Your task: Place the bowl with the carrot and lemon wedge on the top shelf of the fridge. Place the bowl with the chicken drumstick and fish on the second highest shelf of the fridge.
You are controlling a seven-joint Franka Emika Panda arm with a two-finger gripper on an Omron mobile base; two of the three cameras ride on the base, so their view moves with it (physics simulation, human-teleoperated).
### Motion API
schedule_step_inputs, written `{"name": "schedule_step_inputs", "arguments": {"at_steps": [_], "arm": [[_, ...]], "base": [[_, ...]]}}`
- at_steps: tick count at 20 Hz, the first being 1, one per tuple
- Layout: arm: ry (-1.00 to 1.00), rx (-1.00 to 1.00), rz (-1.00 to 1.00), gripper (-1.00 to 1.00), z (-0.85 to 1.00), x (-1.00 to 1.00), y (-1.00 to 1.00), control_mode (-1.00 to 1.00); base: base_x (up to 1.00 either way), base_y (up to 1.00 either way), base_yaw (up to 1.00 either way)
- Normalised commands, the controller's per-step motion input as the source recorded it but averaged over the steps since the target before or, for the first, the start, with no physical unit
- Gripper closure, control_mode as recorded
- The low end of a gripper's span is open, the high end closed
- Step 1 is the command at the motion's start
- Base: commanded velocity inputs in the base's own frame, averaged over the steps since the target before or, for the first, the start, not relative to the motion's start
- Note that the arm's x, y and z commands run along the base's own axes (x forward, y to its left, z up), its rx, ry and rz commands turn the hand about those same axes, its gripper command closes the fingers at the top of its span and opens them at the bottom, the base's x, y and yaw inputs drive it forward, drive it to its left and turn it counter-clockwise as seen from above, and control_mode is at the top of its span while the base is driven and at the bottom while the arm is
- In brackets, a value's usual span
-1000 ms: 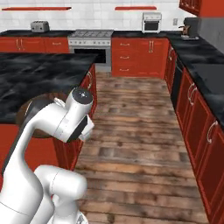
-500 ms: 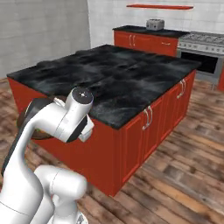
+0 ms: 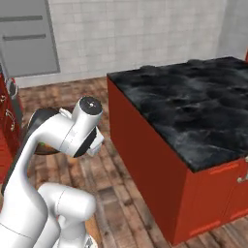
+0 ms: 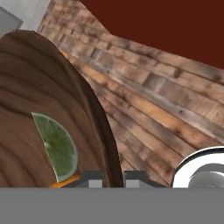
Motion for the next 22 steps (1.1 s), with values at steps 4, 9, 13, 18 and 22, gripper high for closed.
{"name": "schedule_step_inputs", "arguments": {"at_steps": [4,9,13,18,22], "arm": [[0.00,0.00,0.00,1.00,0.00,0.00,0.00,1.00],[0.00,0.00,0.00,1.00,0.00,0.00,0.00,1.00],[0.00,0.00,0.00,1.00,0.00,0.00,0.00,1.00],[0.00,0.00,0.00,1.00,0.00,0.00,0.00,1.00],[0.00,0.00,0.00,1.00,0.00,0.00,0.00,1.00]], "base": [[0.17,0.00,0.77],[0.79,0.07,0.54],[1.00,-0.02,0.28],[1.00,-0.42,0.16],[1.00,-0.79,0.14]]}}
